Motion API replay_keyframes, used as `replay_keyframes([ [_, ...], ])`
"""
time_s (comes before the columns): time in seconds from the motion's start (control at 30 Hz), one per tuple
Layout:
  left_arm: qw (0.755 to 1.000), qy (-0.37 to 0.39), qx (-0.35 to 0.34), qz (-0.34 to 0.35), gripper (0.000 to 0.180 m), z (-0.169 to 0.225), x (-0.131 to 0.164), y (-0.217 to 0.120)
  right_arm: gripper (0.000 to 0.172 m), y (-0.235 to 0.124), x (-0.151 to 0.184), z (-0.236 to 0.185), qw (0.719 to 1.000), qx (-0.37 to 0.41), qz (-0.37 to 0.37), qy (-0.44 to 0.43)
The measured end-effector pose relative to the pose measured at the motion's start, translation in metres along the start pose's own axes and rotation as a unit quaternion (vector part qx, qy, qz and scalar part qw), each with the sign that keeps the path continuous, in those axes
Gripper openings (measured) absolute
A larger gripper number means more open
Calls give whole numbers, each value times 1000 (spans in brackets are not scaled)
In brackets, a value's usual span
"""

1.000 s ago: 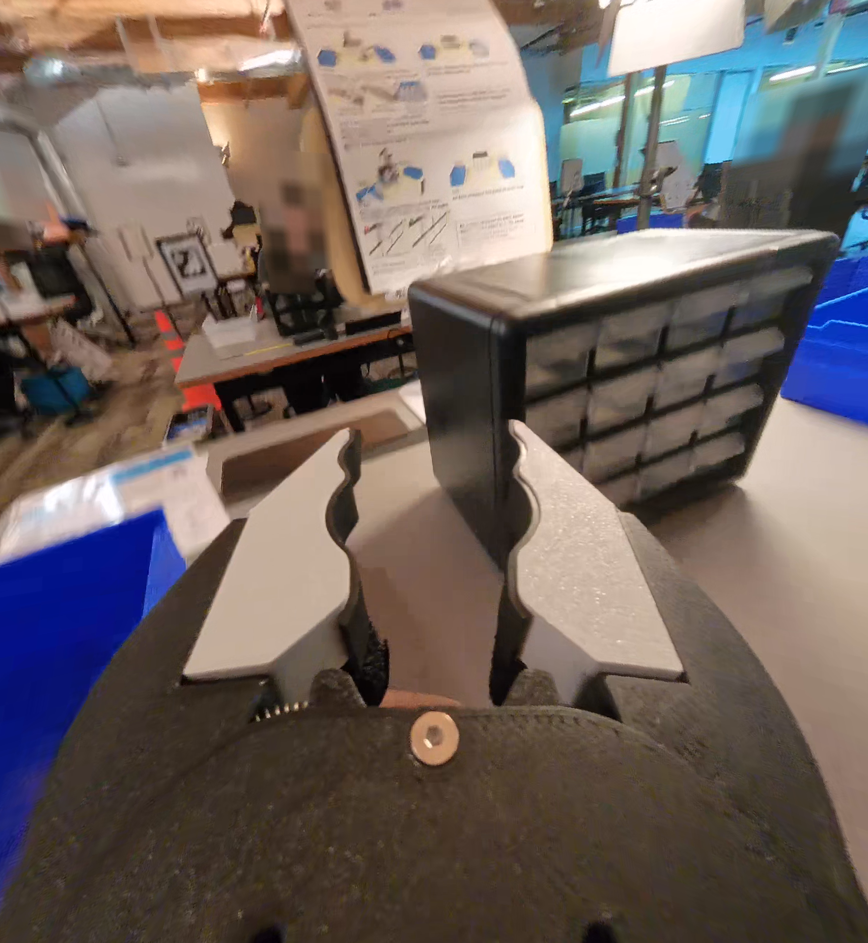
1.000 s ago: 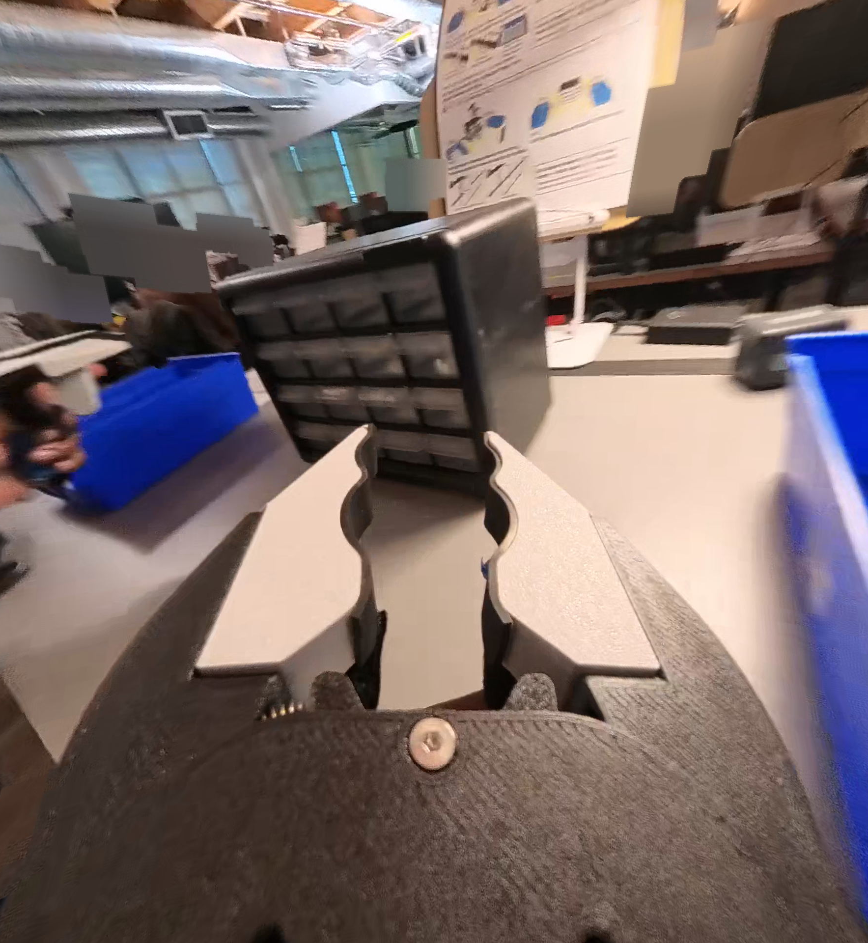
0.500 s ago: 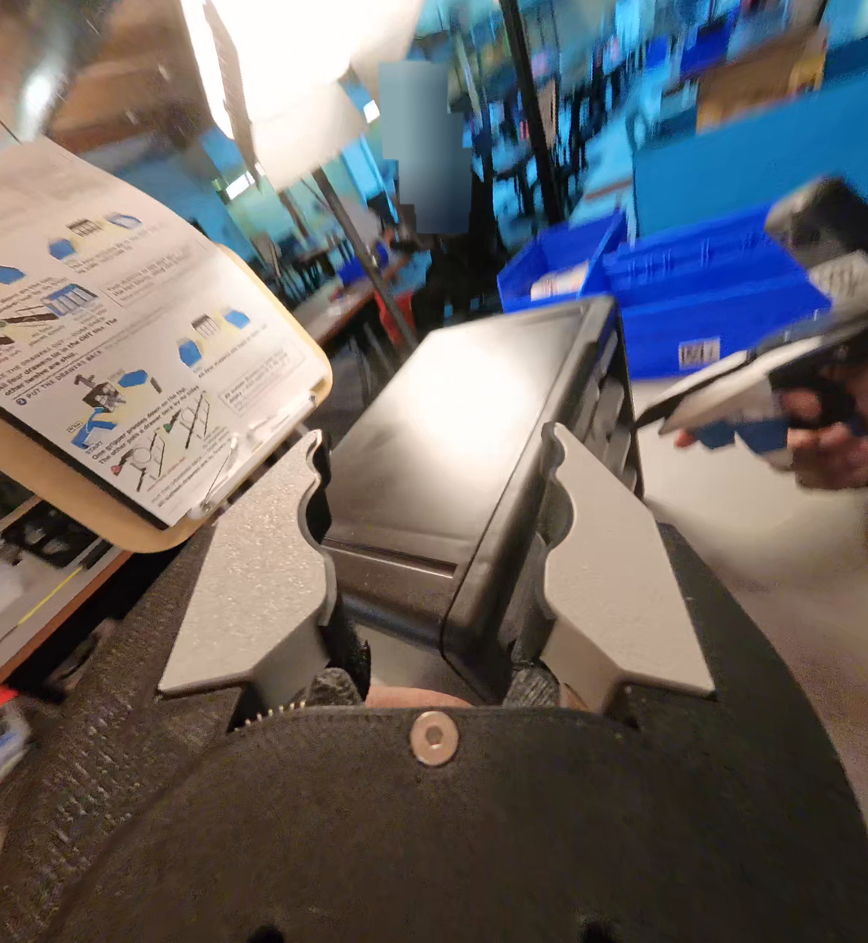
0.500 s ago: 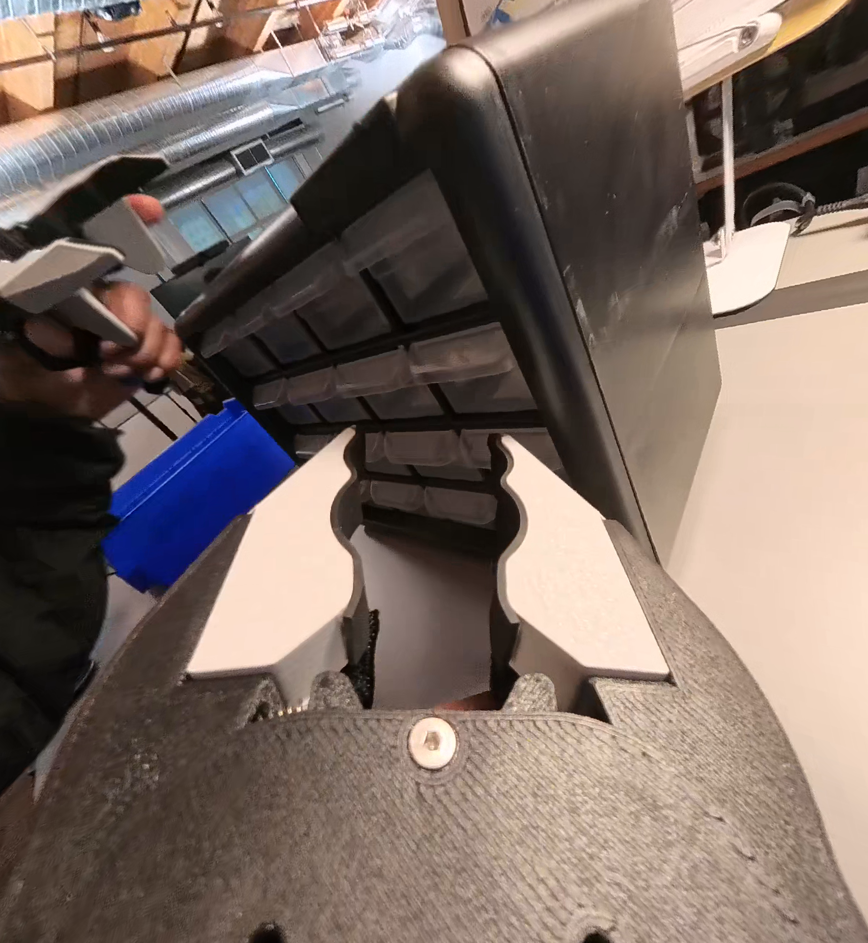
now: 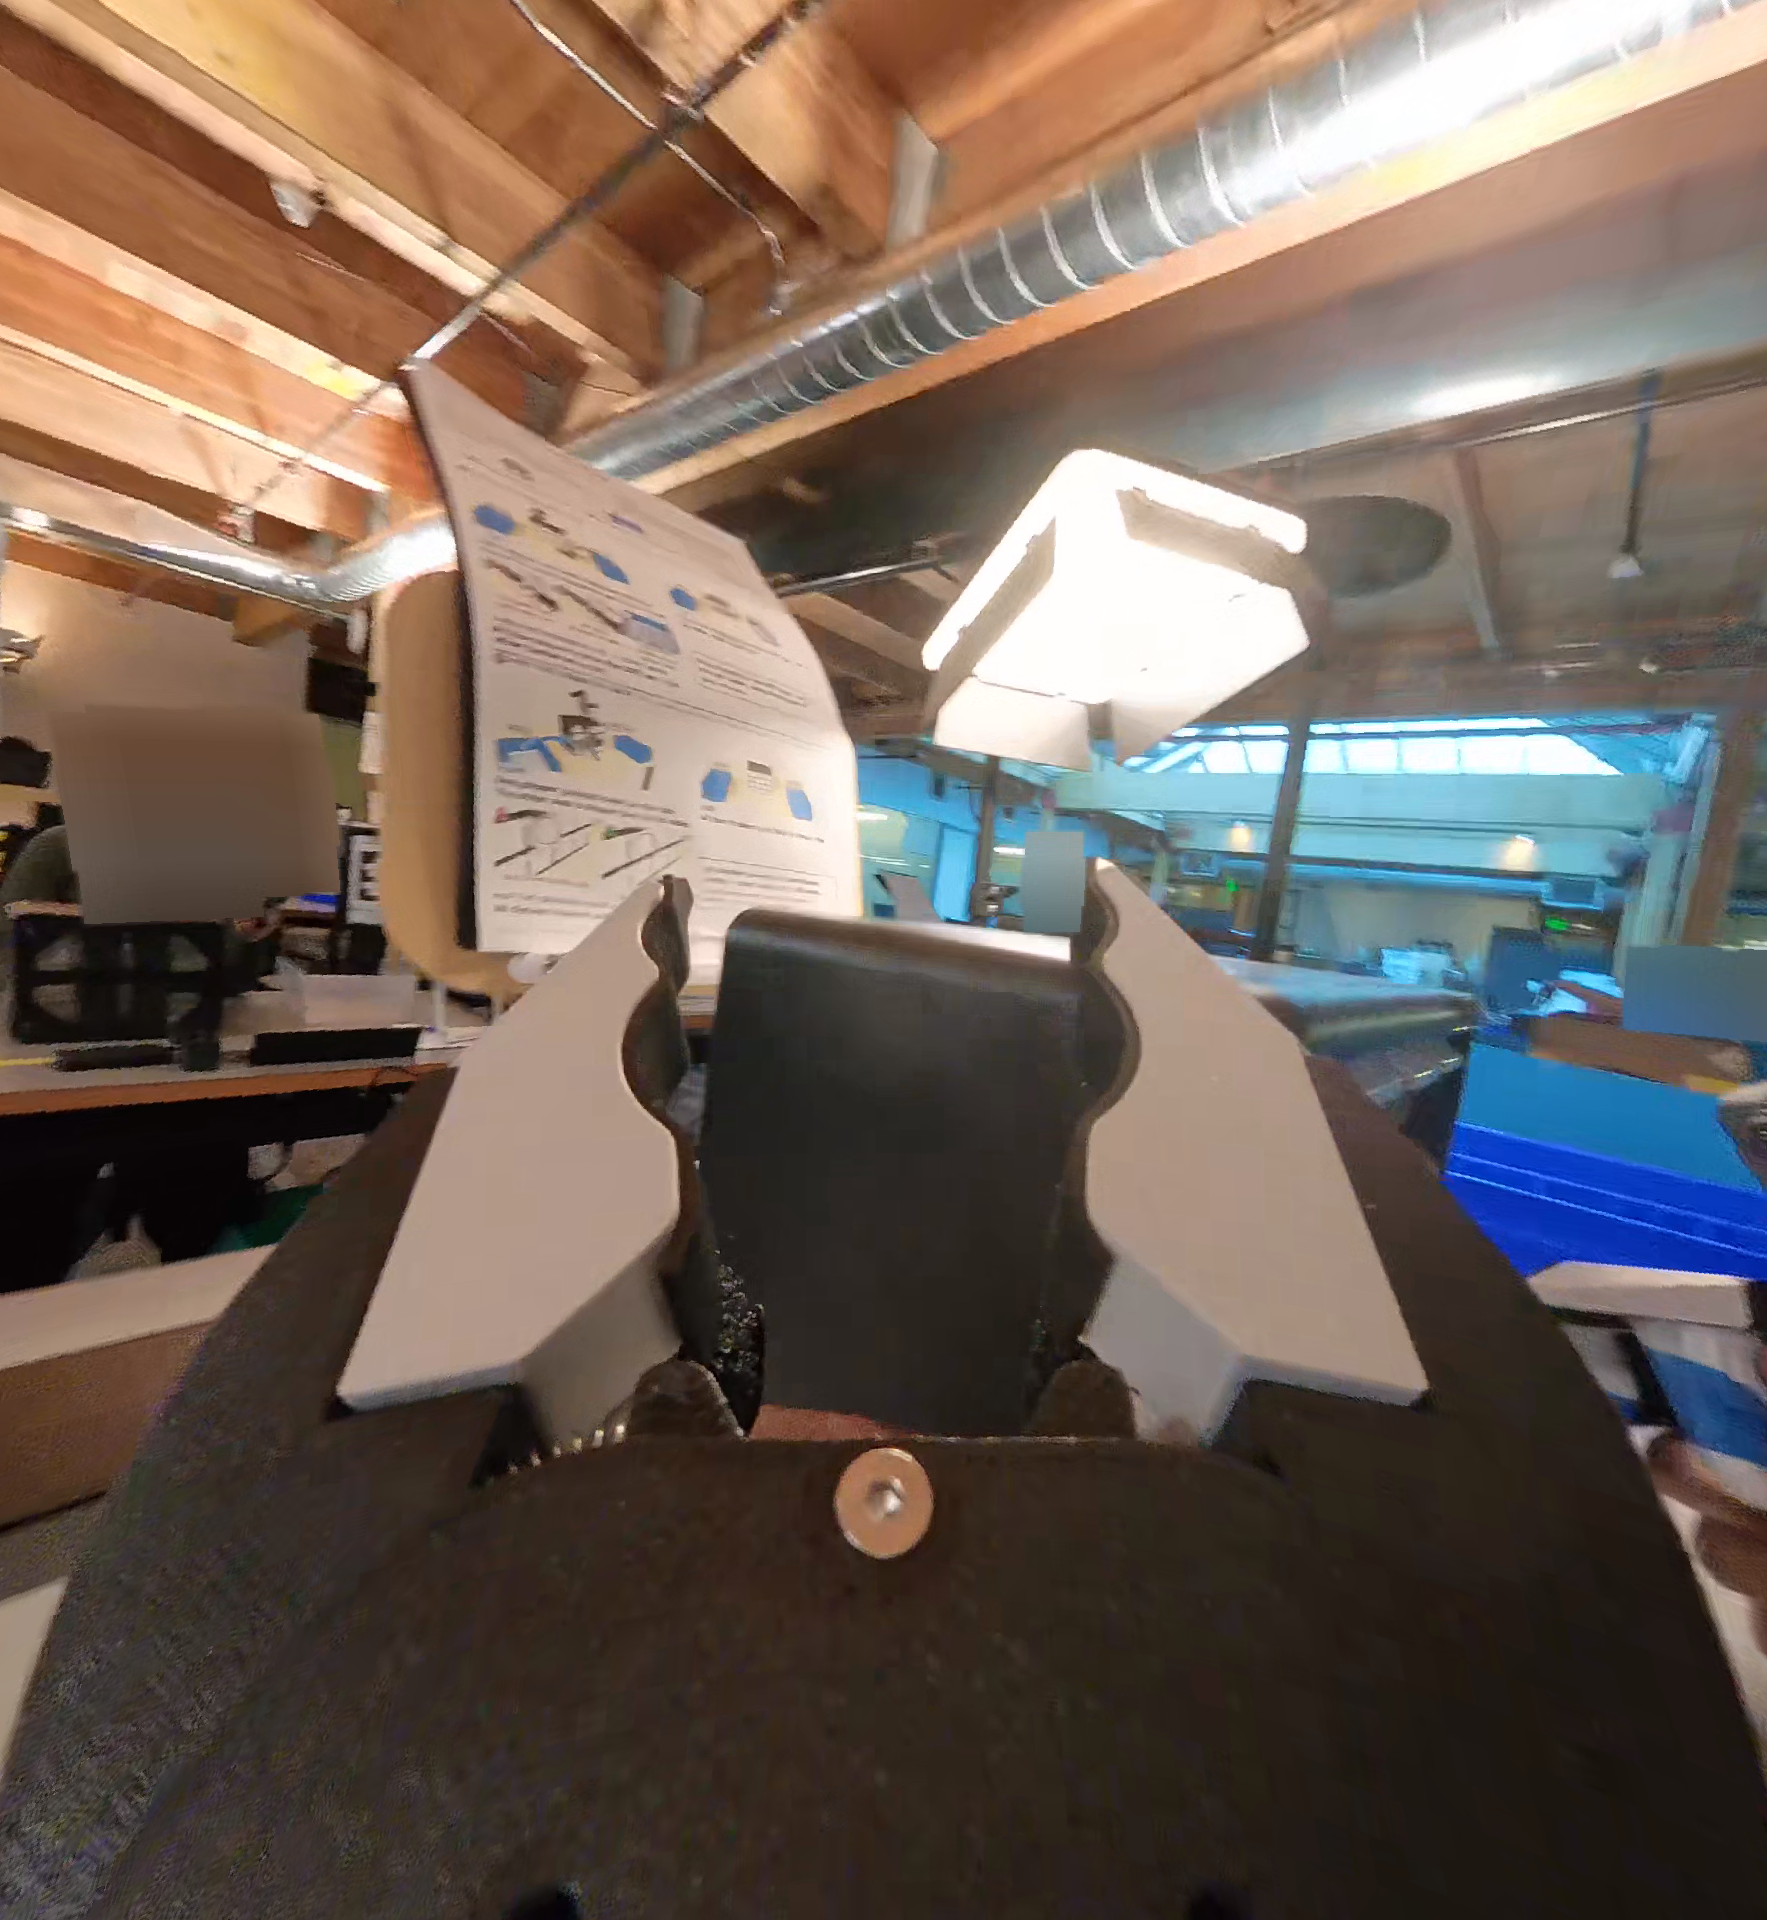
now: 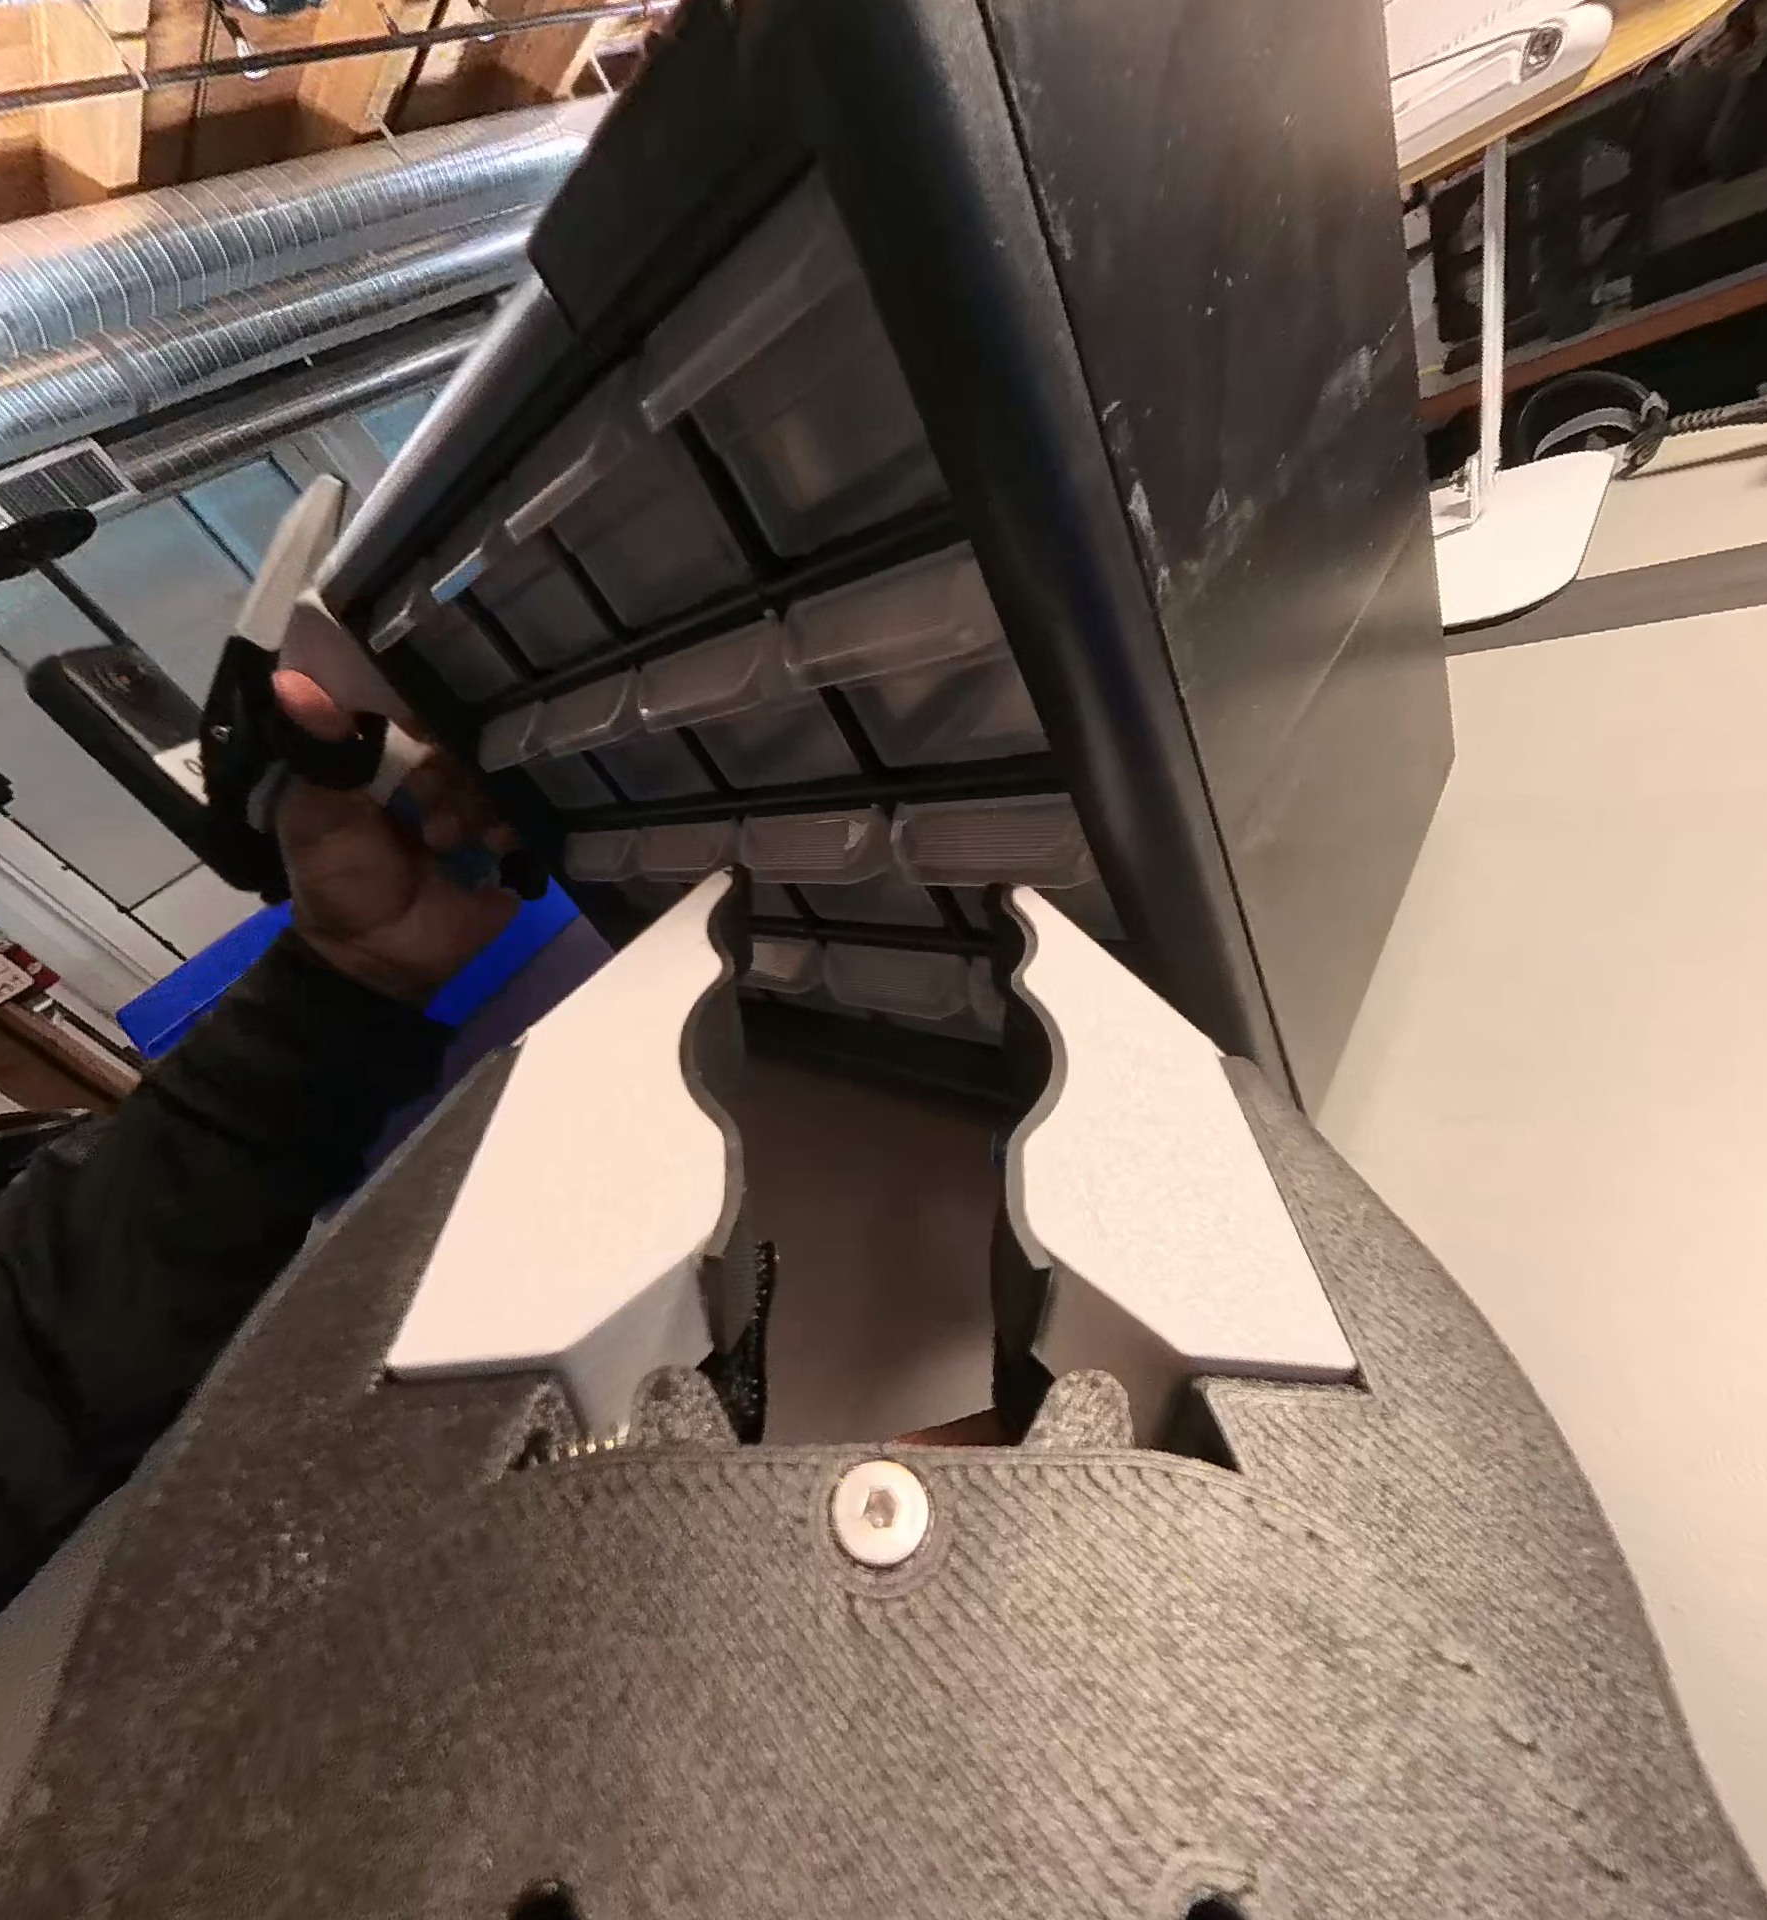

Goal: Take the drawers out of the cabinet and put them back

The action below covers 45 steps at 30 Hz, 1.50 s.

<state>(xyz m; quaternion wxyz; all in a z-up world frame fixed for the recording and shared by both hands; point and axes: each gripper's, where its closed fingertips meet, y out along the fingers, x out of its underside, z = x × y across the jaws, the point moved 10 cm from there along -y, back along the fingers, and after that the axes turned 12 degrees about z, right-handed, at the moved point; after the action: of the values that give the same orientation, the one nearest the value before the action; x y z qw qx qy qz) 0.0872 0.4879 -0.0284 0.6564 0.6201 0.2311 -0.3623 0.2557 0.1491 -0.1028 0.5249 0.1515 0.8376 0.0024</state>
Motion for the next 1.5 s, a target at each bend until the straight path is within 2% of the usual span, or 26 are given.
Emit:
replay_keyframes([
  [0.03,1000,5,-17,2,74,-2,5,-6,48,-1,0,1,1000,3,0,0],
  [0.2,994,41,-106,-4,74,-7,21,-46,46,-5,2,4,1000,6,5,-3],
  [0.37,990,51,-115,-61,73,17,32,-71,46,-4,4,2,1000,0,3,8],
  [0.47,989,-19,-144,-36,74,26,28,-83,46,-4,5,2,1000,-6,2,17],
  [0.6,968,-167,-187,20,74,39,21,-105,46,-4,6,0,1000,-7,3,23],
  [0.7,962,-208,-176,-15,74,64,17,-109,46,-5,5,-1,1000,-9,6,22],
  [0.77,966,-202,-157,-50,74,73,7,-98,46,-4,5,-1,1000,-10,5,26],
  [0.83,969,-174,-129,-118,76,72,-7,-77,46,-3,5,0,999,-8,7,33],
  [0.97,976,-25,-19,-216,82,67,-42,-20,45,-1,5,-1,997,-6,21,72],
  [1.07,954,103,68,-273,83,68,-59,19,44,1,4,-4,995,3,38,97],
  [1.17,914,189,132,-335,85,64,-51,45,45,4,3,-5,989,16,61,130],
  [1.3,879,236,190,-368,85,60,-35,59,44,10,2,-7,984,27,78,160],
  [1.43,887,205,245,-334,81,60,-31,48,44,13,-1,-7,981,35,89,166],
  [1.5,893,198,249,-320,75,54,-27,48,44,15,-2,-5,980,38,94,173],
])
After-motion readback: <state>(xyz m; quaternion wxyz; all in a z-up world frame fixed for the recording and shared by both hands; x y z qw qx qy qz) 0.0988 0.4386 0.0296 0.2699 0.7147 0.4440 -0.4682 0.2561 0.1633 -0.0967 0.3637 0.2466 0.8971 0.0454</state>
